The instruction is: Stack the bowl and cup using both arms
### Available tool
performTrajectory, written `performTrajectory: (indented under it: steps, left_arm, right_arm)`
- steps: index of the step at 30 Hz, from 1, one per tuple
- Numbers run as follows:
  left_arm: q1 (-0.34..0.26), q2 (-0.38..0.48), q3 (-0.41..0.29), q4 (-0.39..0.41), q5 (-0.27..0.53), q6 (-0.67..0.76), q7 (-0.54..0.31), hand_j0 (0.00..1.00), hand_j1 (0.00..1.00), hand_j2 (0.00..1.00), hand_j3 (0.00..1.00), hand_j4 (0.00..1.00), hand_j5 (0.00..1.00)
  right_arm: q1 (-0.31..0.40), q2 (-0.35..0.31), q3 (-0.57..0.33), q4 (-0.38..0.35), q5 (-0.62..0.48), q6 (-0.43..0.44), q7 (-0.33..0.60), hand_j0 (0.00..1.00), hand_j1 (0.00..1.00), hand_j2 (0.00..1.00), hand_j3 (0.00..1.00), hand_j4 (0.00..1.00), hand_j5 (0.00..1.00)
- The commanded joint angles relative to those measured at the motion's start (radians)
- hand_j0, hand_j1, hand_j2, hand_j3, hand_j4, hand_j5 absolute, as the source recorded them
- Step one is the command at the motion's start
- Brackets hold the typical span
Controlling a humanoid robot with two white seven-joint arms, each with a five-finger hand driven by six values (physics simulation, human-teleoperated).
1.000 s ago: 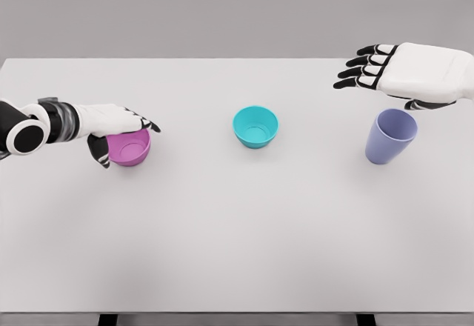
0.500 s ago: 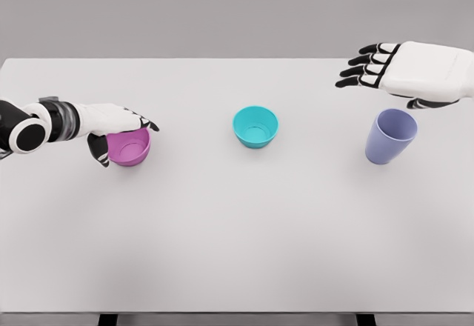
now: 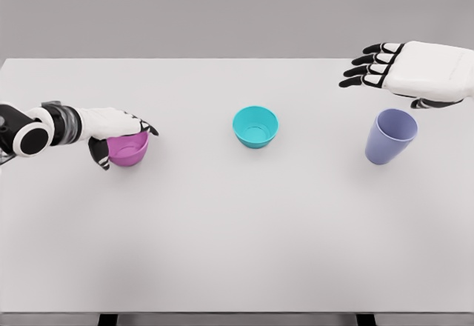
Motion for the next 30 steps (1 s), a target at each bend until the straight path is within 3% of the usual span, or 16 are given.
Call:
performTrajectory:
  steps: [1, 5, 13, 30]
  left_arm:
    - [0.000, 0.000, 0.002, 0.000, -0.003, -0.001, 0.000, 0.95, 0.95, 0.95, 0.95, 0.95, 0.95]
    - [0.000, 0.000, 0.003, 0.000, -0.003, -0.001, 0.000, 0.86, 0.86, 0.86, 0.86, 0.86, 0.86]
    - [0.000, 0.000, 0.034, -0.011, -0.001, -0.001, 0.000, 0.77, 0.77, 0.77, 0.77, 0.77, 0.77]
    - [-0.012, -0.035, 0.095, -0.077, -0.015, -0.010, 0.000, 0.73, 0.73, 0.73, 0.73, 0.73, 0.73]
  right_arm:
    - [0.000, -0.003, 0.000, 0.001, -0.003, 0.003, 0.000, 1.00, 1.00, 1.00, 1.00, 1.00, 1.00]
    - [0.000, -0.006, 0.000, 0.000, -0.003, 0.003, 0.000, 1.00, 1.00, 1.00, 1.00, 1.00, 1.00]
    - [0.000, -0.017, 0.000, 0.001, -0.003, 0.003, 0.000, 1.00, 1.00, 1.00, 1.00, 1.00, 1.00]
    - [0.000, -0.017, 0.000, 0.001, -0.003, 0.003, 0.000, 1.00, 1.00, 1.00, 1.00, 1.00, 1.00]
